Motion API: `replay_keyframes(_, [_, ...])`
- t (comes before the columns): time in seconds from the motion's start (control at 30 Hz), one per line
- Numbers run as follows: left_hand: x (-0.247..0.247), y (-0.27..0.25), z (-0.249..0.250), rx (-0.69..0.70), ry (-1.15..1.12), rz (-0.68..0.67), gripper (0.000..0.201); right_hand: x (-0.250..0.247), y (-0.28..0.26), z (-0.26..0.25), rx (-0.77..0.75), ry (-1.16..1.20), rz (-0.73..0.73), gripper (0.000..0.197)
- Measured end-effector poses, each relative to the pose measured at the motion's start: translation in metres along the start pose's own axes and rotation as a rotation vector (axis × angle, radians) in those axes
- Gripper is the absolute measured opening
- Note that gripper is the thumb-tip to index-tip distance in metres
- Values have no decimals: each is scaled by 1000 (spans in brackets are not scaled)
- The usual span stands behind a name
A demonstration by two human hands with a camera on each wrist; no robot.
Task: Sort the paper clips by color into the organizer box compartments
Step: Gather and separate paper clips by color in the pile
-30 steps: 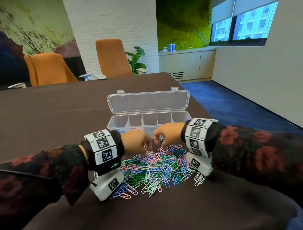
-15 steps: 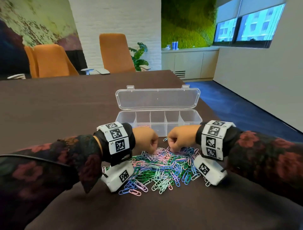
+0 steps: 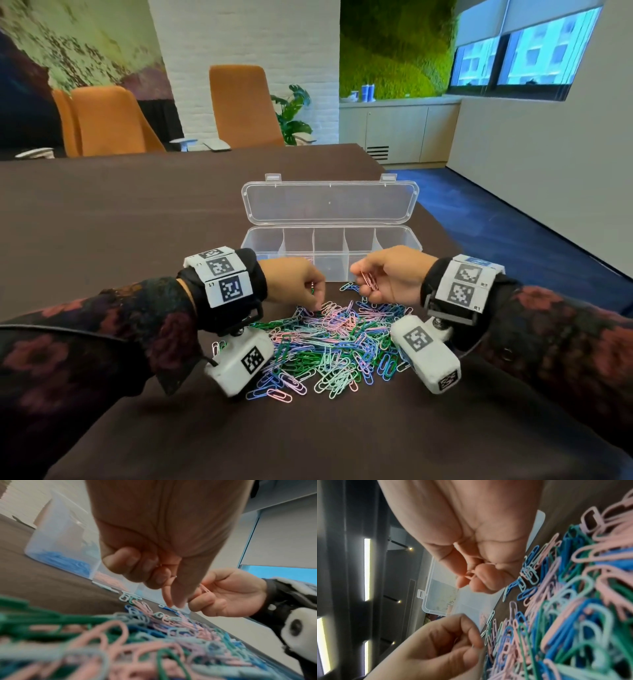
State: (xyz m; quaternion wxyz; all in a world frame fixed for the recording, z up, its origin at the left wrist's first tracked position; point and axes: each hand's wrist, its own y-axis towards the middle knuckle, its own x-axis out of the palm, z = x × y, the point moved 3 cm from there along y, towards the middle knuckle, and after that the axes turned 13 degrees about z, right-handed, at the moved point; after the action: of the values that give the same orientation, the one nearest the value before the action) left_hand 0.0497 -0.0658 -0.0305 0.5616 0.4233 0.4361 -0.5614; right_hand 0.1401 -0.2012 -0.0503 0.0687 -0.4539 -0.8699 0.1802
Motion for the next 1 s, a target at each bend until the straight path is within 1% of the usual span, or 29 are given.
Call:
replay_keyframes(0.07, [-1, 6, 1, -6, 54, 45, 8, 4, -2, -2, 34, 35, -32, 18])
replay_keyframes(0.17, [5, 14, 9, 10, 143, 22, 18, 9, -4, -8, 37, 7, -71, 18])
replay_keyframes(0.3, [13, 24, 22, 62, 265, -37, 29, 10, -4, -8, -60, -207, 28, 16])
replay_keyframes(0.4, [15, 30, 24, 53, 270, -90, 27, 10, -2, -3, -72, -276, 57, 14])
replay_keyframes(0.47, [16, 31, 20, 19, 225, -158, 22, 9, -3, 1, -72, -310, 67, 13])
replay_keyframes(0.53, [17, 32, 16, -23, 191, -194, 13, 9, -4, 2, -98, -359, 84, 14])
replay_keyframes(0.6, [18, 32, 15, -59, 171, -189, 7, 9, -8, 0, -180, -534, 89, 12])
replay_keyframes(0.67, [18, 31, 19, -71, 147, -174, 8, 8, -13, -3, -315, -794, 101, 11])
replay_keyframes(0.7, [19, 31, 22, -69, 141, -160, 7, 6, -16, -4, -378, -870, 110, 8])
replay_keyframes(0.73, [19, 30, 26, -63, 145, -145, 7, 5, -19, -4, -422, -913, 96, 4])
replay_keyframes(0.77, [20, 29, 30, -56, 163, -129, 8, 5, -23, -4, -454, -948, 49, 3])
replay_keyframes(0.87, [22, 26, 36, -59, 185, -113, 16, 6, -34, 1, -487, -1115, -108, 13])
replay_keyframes(0.93, [23, 25, 35, -75, 133, -132, 23, 3, -38, 3, -488, -1199, -149, 7])
replay_keyframes(0.97, [23, 24, 35, -82, 116, -147, 26, 1, -39, 4, -485, -1217, -158, 9])
replay_keyframes(1.0, [24, 23, 34, -87, 106, -161, 28, -2, -40, 5, -476, -1235, -159, 15])
